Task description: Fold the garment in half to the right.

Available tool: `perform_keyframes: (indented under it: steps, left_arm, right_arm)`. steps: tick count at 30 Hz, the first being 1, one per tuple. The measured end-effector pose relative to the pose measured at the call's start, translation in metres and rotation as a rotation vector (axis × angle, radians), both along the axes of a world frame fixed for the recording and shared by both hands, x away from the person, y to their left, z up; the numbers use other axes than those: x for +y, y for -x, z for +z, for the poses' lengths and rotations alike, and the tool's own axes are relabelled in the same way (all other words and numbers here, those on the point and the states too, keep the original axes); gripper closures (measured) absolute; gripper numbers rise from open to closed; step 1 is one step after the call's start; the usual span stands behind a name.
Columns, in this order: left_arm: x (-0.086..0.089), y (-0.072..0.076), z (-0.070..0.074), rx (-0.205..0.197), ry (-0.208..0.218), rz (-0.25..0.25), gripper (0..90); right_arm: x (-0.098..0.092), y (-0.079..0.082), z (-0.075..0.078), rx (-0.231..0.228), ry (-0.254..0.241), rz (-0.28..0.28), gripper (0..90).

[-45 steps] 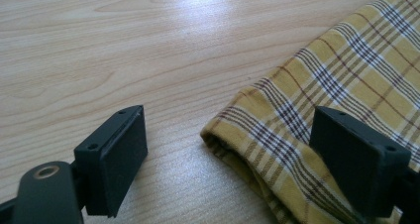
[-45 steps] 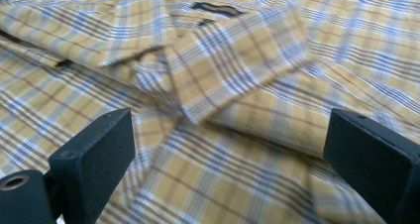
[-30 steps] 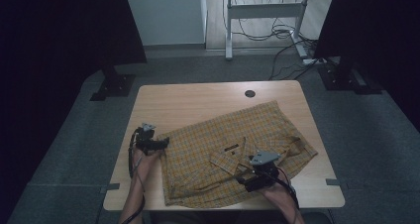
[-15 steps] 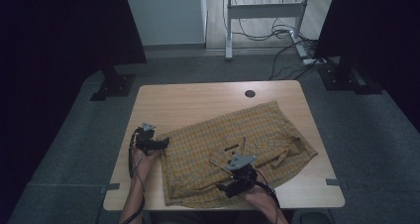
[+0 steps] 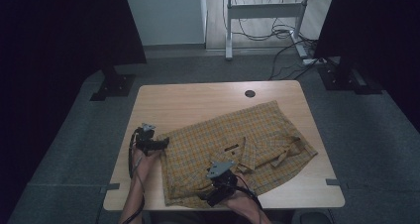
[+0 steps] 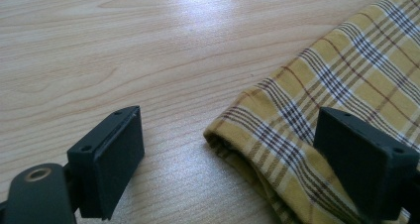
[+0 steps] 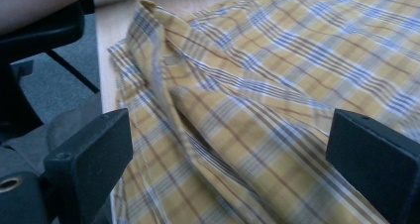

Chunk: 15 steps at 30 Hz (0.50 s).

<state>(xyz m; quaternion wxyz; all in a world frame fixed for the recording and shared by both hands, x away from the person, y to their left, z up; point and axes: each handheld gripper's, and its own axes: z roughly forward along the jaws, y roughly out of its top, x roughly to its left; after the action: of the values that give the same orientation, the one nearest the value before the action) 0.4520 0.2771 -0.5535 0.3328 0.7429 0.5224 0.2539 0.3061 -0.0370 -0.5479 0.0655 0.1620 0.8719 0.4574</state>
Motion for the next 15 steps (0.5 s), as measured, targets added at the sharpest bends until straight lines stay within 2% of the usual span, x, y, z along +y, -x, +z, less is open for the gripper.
perform_keyframes:
  steps: [9, 14, 15]
  left_arm:
    - [0.000, 0.000, 0.000, 0.009, -0.004, 0.004, 8.7]
    - [0.000, 0.000, 0.000, 0.010, -0.003, 0.000, 8.3]
    - [0.000, 0.000, 0.000, 0.010, -0.003, -0.002, 8.0]
  right_arm:
    - [0.035, 0.008, -0.004, 0.001, 0.010, 0.071, 6.1]
    - [0.047, 0.011, -0.005, -0.007, 0.006, 0.094, 7.9]
    - [0.054, 0.013, -0.006, -0.013, 0.006, 0.106, 8.6]
